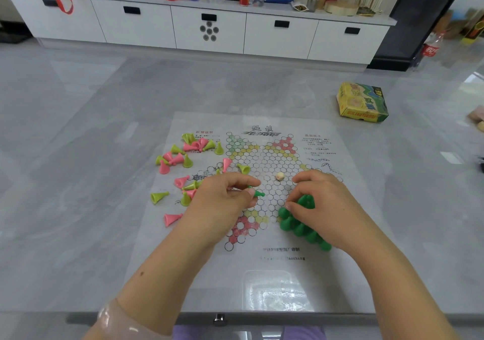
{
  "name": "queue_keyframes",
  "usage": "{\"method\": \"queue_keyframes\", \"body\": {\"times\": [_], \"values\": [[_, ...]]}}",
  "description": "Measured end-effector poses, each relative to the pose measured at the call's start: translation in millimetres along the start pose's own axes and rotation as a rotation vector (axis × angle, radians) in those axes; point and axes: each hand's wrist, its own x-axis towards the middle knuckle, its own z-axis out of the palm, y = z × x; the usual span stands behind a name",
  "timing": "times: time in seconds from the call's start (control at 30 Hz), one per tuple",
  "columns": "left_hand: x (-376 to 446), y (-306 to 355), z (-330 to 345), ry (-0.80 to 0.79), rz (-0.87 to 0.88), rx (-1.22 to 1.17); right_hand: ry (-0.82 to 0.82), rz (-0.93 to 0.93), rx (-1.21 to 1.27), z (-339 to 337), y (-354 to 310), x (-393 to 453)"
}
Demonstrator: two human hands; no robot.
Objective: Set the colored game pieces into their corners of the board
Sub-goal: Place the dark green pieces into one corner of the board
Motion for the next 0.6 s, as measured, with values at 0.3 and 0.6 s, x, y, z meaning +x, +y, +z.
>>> {"method": "queue_keyframes", "body": {"times": [0.3,0.6], "values": [[0.3,-0.8,-0.3,0.006,-0.003,0.008,-0.017,0.0,-0.006,-1.1,0.0,-0.4],[-2.6,0.3,2.7,-0.045,-0.023,-0.119,0.139,-0.141,0.23,-1.7,-8.7,-2.1]]}}
